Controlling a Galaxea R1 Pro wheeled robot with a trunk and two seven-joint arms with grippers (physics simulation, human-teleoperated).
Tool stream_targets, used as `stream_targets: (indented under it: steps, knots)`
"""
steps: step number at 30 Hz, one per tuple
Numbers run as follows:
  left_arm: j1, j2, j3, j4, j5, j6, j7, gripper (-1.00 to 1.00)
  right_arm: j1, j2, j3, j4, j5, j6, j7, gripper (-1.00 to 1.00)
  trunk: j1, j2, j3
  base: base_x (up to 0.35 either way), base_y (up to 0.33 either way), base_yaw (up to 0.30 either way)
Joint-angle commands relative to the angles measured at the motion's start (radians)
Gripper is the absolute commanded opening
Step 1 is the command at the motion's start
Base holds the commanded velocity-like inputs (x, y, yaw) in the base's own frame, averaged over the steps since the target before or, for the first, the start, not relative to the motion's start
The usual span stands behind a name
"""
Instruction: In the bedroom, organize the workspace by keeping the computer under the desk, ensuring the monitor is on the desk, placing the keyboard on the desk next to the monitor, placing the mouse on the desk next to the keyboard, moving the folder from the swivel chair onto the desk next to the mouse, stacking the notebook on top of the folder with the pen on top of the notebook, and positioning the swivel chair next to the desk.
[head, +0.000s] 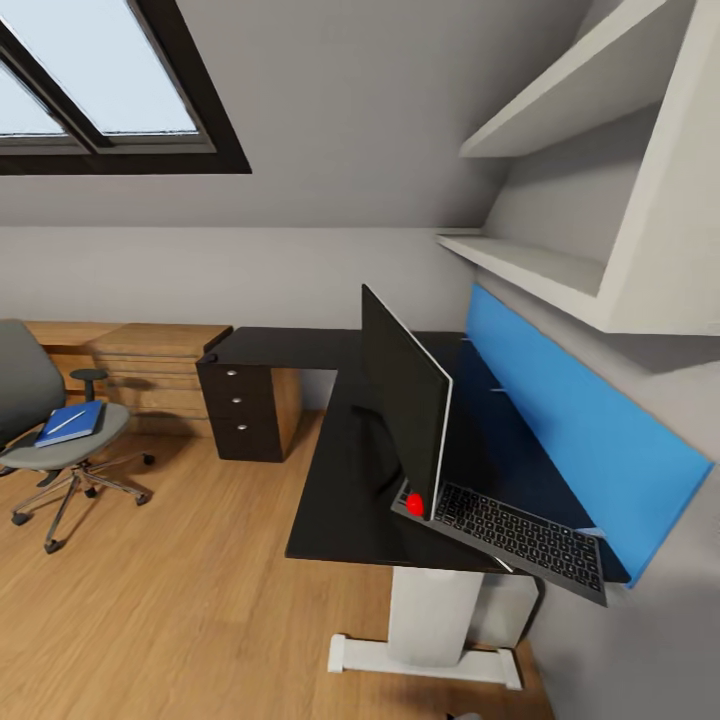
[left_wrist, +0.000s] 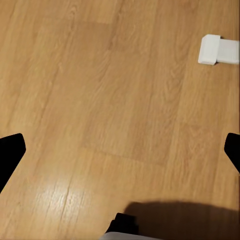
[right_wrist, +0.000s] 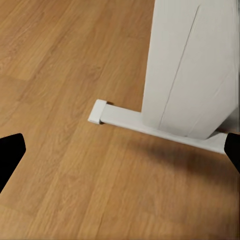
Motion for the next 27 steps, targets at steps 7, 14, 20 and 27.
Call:
stream_targets:
  steps: [7,14,20,27]
  knots:
    - [-0.001,0.001,-0.006,0.001,0.01,-0.005,0.007,1.0,-0.001,-0.002,0.006,0.0,0.003,-0.005,-0.008,1.0,0.0,-0.001,-0.001,-0.071,-0.069,0.0]
    - [-0.001,0.002,-0.006,0.001,0.011,-0.005,0.007,1.0,-0.001,-0.001,0.006,0.001,0.003,-0.005,-0.008,1.0,0.0,-0.001,-0.001,-0.304,-0.002,0.0]
    - [-0.001,0.002,-0.006,0.001,0.011,-0.005,0.007,1.0,-0.001,0.0,0.006,0.001,0.002,-0.005,-0.008,1.0,0.0,-0.001,-0.001,-0.304,0.0,0.0]
    - [-0.001,0.002,0.003,0.001,0.01,-0.006,0.007,1.0,-0.001,0.001,-0.001,-0.001,-0.002,-0.004,-0.008,1.0,0.0,-0.001,-0.006,-0.09,0.0,-0.055]
